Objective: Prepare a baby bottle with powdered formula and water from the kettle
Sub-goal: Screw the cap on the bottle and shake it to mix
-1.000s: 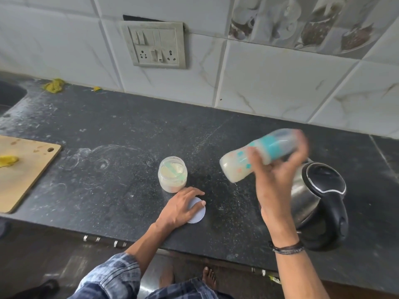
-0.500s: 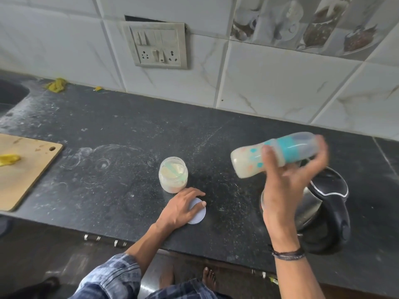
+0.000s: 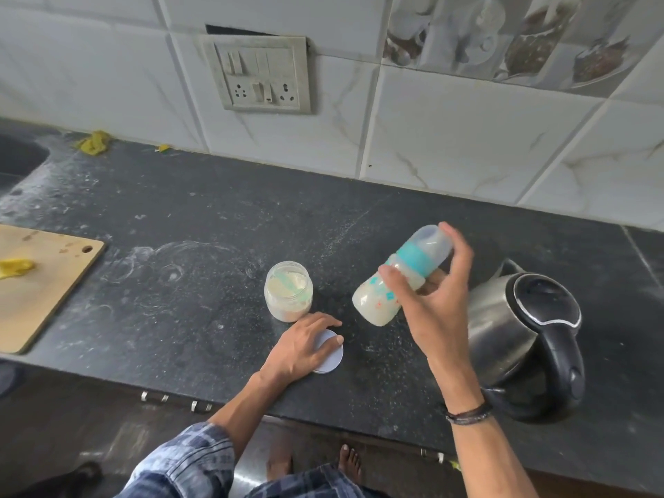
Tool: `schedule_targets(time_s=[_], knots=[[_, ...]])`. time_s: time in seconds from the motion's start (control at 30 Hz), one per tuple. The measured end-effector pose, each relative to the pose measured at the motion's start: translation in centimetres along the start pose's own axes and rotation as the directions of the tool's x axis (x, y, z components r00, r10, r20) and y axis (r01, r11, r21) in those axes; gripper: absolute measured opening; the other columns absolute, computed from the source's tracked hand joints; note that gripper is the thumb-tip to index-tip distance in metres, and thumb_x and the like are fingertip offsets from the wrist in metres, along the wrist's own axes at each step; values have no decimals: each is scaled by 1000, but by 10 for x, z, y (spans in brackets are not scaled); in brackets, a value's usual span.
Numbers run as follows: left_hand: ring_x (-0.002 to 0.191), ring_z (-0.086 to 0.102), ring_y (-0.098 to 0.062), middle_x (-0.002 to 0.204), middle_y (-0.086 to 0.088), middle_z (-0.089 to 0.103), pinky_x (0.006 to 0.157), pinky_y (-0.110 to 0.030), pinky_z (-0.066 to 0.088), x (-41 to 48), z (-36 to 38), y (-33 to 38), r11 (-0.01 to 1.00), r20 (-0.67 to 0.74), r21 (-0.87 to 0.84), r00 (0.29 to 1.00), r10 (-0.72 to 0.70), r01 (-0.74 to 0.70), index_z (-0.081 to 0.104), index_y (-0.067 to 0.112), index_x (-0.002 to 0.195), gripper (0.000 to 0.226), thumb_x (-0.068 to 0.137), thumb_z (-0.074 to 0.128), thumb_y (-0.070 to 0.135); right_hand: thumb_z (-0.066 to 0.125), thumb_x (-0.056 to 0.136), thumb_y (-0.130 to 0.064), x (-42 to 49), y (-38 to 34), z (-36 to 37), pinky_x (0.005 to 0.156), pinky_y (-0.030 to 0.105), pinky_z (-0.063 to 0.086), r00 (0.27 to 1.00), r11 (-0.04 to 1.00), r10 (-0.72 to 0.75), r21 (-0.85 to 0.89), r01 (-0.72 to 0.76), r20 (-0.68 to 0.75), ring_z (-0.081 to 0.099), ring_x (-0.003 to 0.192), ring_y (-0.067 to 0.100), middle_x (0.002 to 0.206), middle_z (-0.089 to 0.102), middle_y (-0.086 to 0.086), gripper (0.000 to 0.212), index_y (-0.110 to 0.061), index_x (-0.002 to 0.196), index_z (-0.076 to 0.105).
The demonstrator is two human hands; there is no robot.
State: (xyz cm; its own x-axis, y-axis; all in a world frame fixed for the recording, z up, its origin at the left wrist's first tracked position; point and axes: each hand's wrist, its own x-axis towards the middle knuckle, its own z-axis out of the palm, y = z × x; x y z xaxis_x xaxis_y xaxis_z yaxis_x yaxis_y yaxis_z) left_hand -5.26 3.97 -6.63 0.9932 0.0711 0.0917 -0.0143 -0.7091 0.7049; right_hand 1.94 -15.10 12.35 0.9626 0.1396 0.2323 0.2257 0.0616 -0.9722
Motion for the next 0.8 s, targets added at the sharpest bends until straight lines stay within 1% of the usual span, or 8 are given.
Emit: schedule_targets(time_s=[0.07, 0.17, 0.27, 0.33, 0.5, 0.57, 0.63, 0.8], knots=[[119, 51, 2, 127, 17, 61, 99, -15, 35, 2, 0, 2, 1000, -5, 2, 1000, 5, -5, 64, 29, 125, 37, 100, 53, 55, 86, 87, -16, 3, -9, -4, 83, 26, 61, 988, 987, -104, 107, 116, -112, 74, 105, 14, 125, 65, -28, 84, -29, 151, 33], [118, 52, 1, 126, 15, 62, 98, -9, 32, 1, -1, 2, 1000, -17, 12, 1000, 7, -7, 65, 27, 124, 36, 100, 55, 52, 78, 95, -8, 10, -13, -7, 90, 25, 59, 922, 942, -289, 98, 322, -256, 69, 116, 8, 135, 61, -29, 89, -11, 157, 14], [119, 52, 0, 127, 15, 62, 98, -11, 33, -1, 0, -1, 1000, -17, 10, 1000, 4, -4, 65, 27, 124, 36, 100, 55, 52, 83, 88, -7, 11, -12, -6, 89, 35, 63, 977, 982, -168, 67, 178, -131, 72, 110, 13, 133, 62, -21, 88, -20, 153, 26], [119, 51, 1, 127, 16, 61, 98, -13, 34, 0, 0, 1, 1000, -9, 3, 1000, 10, -10, 64, 28, 125, 36, 100, 54, 53, 87, 85, -8, 8, -11, -7, 84, 28, 62, 990, 990, -132, 52, 135, -55, 74, 104, 13, 126, 64, -26, 86, -28, 150, 34], [118, 51, 1, 126, 16, 61, 99, -14, 35, 2, -1, 2, 1000, -12, 5, 1000, 7, -7, 64, 28, 124, 35, 101, 54, 52, 77, 95, -5, 7, -14, -5, 90, 27, 60, 916, 936, -307, 91, 339, -258, 69, 115, 9, 136, 61, -26, 87, -14, 155, 15], [118, 52, 1, 126, 16, 61, 100, -17, 38, 0, -1, 0, 1000, -10, 4, 1000, 5, -5, 64, 28, 124, 35, 101, 54, 52, 83, 90, -7, 6, -14, 0, 88, 35, 63, 968, 975, -202, 61, 213, -151, 72, 111, 14, 136, 60, -17, 89, -23, 154, 23], [119, 52, 0, 126, 16, 61, 100, -21, 40, 1, -1, 0, 1000, -1, -4, 1000, 11, -11, 63, 29, 124, 34, 101, 54, 52, 88, 84, -8, 3, -12, -1, 84, 30, 62, 991, 991, -127, 31, 129, -49, 74, 105, 17, 130, 62, -18, 87, -32, 149, 34], [118, 52, 0, 126, 15, 62, 100, -19, 39, 2, -1, 2, 1000, -12, 1, 1000, 11, -11, 64, 27, 124, 34, 101, 55, 51, 82, 92, -12, 5, -11, -5, 90, 30, 60, 923, 946, -244, 136, 294, -296, 70, 114, 17, 135, 61, -25, 88, -27, 153, 21]])
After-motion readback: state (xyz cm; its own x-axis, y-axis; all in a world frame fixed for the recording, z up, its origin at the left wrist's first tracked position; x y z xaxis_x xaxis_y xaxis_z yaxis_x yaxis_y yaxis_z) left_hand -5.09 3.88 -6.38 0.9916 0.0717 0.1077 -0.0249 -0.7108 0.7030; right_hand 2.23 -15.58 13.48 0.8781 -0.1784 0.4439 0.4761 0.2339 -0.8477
